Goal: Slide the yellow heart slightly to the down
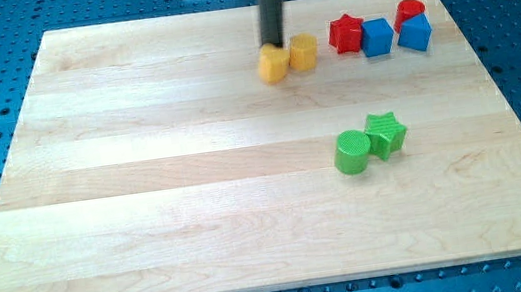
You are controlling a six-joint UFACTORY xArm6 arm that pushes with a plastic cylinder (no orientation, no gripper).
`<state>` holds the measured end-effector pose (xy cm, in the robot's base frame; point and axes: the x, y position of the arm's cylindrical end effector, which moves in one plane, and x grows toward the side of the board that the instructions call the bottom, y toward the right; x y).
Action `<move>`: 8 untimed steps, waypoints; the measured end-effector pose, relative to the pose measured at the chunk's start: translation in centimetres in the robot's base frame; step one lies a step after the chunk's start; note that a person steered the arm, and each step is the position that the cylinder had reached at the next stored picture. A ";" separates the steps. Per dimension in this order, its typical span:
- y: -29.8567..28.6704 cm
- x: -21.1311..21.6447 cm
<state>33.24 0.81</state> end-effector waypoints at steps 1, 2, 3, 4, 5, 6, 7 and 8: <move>-2.4 4.9; 1.1 3.6; 6.2 11.1; 6.3 6.2; 1.5 3.7; -3.2 7.3; 2.1 14.6; 0.1 12.9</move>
<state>46.16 0.89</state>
